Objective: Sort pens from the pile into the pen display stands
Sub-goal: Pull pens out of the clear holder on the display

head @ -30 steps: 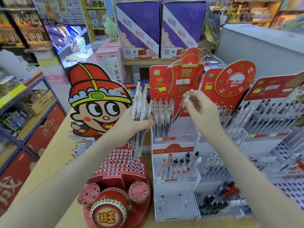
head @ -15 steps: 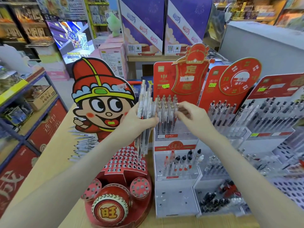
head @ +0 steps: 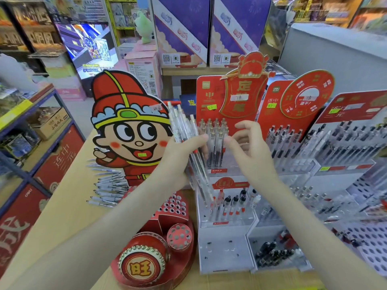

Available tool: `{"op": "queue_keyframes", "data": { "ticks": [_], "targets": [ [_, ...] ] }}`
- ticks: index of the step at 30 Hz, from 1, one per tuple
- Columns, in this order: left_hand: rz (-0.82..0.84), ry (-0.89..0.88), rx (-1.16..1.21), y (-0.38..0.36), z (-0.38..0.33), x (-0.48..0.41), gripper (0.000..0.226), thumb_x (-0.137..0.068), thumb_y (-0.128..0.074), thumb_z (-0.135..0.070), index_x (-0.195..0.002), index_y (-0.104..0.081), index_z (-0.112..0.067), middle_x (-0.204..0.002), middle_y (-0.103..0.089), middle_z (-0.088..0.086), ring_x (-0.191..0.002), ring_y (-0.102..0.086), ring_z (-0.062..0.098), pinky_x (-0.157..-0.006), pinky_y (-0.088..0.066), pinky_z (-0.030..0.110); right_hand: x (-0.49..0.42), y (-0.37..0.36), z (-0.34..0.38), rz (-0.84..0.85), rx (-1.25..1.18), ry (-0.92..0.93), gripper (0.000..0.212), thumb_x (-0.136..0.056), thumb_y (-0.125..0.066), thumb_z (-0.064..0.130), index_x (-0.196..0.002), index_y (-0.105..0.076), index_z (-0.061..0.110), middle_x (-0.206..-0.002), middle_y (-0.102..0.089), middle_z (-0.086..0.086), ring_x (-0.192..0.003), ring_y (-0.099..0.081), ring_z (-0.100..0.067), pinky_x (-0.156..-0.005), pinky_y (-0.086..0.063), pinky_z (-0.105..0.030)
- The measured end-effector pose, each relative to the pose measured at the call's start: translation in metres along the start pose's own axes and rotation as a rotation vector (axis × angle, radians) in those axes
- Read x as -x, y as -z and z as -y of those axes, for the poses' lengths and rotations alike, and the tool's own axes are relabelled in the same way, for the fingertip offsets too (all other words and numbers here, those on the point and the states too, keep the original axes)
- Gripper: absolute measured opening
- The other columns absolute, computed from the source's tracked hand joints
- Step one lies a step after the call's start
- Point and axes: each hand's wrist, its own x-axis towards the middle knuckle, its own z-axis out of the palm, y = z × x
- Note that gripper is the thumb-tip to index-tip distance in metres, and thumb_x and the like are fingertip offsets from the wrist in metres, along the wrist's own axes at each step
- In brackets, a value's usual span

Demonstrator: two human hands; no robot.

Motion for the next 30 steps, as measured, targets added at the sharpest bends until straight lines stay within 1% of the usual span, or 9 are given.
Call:
{"op": "queue_keyframes", "data": {
  "ticks": [3, 6, 8, 13, 17, 19, 23, 27, 30],
  "targets": [
    [0.0, 0.042, 0.13, -0.008, -0.004, -0.001, 0.013, -0.088, -0.063, -0.008, -0.081, -0.058, -0.018, -0.058, -0.061, -0.001, -0.054, -0.062, 0.013, -0.057, -0.053, 0.03, 0.017, -0.005, 0.023, 0.189, -0.166, -0.012, 0.031, -0.088, -0.058, 0.032, -0.109, -0.041, 0.017, -0.089, -0.048, 0.002, -0.076, -0.047, 0.001, -0.071, -0.042, -0.014],
    [0.008, 0.039, 0.095, -0.015, -0.008, -0.006, 0.009, -0.086, -0.066, -0.009, -0.089, -0.06, -0.015, -0.066, -0.065, 0.002, -0.062, -0.066, 0.017, -0.056, -0.055, 0.031, 0.013, -0.006, 0.029, 0.242, -0.053, 0.037, 0.032, -0.082, -0.069, 0.029, -0.092, -0.042, 0.016, -0.078, -0.043, 0.002, -0.066, -0.039, -0.003, -0.063, -0.038, -0.018],
    [0.014, 0.038, 0.068, -0.018, -0.01, -0.006, 0.014, -0.085, -0.068, -0.01, -0.097, -0.061, -0.012, -0.074, -0.067, 0.005, -0.067, -0.068, 0.02, -0.056, -0.055, 0.032, 0.005, -0.002, 0.032, 0.327, -0.009, 0.003, 0.028, -0.082, -0.07, 0.027, -0.09, -0.045, 0.018, -0.077, -0.05, 0.002, -0.065, -0.044, -0.002, -0.064, -0.04, -0.017],
    [-0.036, 0.084, 0.082, -0.021, -0.011, -0.003, 0.034, -0.082, -0.071, -0.023, -0.113, -0.062, -0.014, -0.089, -0.07, 0.008, -0.073, -0.071, 0.021, -0.056, -0.057, 0.035, -0.002, 0.001, 0.034, 0.461, 0.021, -0.129, 0.013, -0.089, -0.063, 0.024, -0.097, -0.053, 0.021, -0.084, -0.058, -0.003, -0.074, -0.055, -0.013, -0.07, -0.052, -0.035],
    [-0.05, 0.106, 0.116, -0.02, -0.011, 0.001, 0.06, -0.07, -0.07, -0.039, -0.12, -0.057, -0.009, -0.098, -0.07, 0.019, -0.07, -0.071, 0.028, -0.053, -0.056, 0.038, -0.005, 0.0, 0.037, 0.473, -0.012, -0.169, 0.007, -0.095, -0.053, 0.022, -0.102, -0.054, 0.023, -0.084, -0.056, 0.0, -0.071, -0.055, -0.011, -0.066, -0.053, -0.029],
    [-0.048, 0.095, 0.113, -0.018, -0.011, 0.003, 0.053, -0.077, -0.068, -0.037, -0.121, -0.057, -0.01, -0.098, -0.072, 0.018, -0.069, -0.072, 0.029, -0.052, -0.056, 0.037, -0.005, 0.0, 0.036, 0.49, -0.02, -0.186, 0.013, -0.096, -0.05, 0.022, -0.108, -0.054, 0.019, -0.083, -0.057, 0.001, -0.067, -0.055, -0.009, -0.063, -0.05, -0.024],
    [-0.089, 0.063, 0.136, -0.018, -0.007, 0.002, 0.031, -0.09, -0.064, -0.019, -0.118, -0.057, -0.008, -0.089, -0.071, 0.014, -0.069, -0.071, 0.025, -0.054, -0.056, 0.034, -0.005, -0.005, 0.027, 0.425, -0.047, -0.25, 0.013, -0.095, -0.05, 0.019, -0.107, -0.055, 0.018, -0.081, -0.059, 0.001, -0.072, -0.054, -0.012, -0.069, -0.046, -0.026],
    [-0.148, 0.057, 0.125, -0.014, -0.008, -0.001, 0.017, -0.089, -0.062, -0.006, -0.1, -0.054, -0.016, -0.067, -0.061, 0.004, -0.052, -0.063, 0.015, -0.05, -0.052, 0.028, -0.005, -0.001, 0.013, 0.325, -0.138, -0.297, 0.009, -0.095, -0.05, 0.016, -0.102, -0.056, 0.016, -0.081, -0.061, -0.006, -0.073, -0.053, -0.02, -0.08, -0.048, -0.041],
    [-0.106, 0.015, 0.038, -0.005, -0.008, -0.004, 0.022, -0.088, -0.063, -0.006, -0.103, -0.055, -0.02, -0.072, -0.061, 0.003, -0.065, -0.061, 0.017, -0.065, -0.051, 0.033, -0.005, 0.011, 0.001, 0.212, -0.115, -0.275, 0.006, -0.093, -0.055, 0.015, -0.099, -0.053, 0.015, -0.083, -0.068, -0.004, -0.074, -0.066, -0.017, -0.083, -0.054, -0.04]
  ]
}}
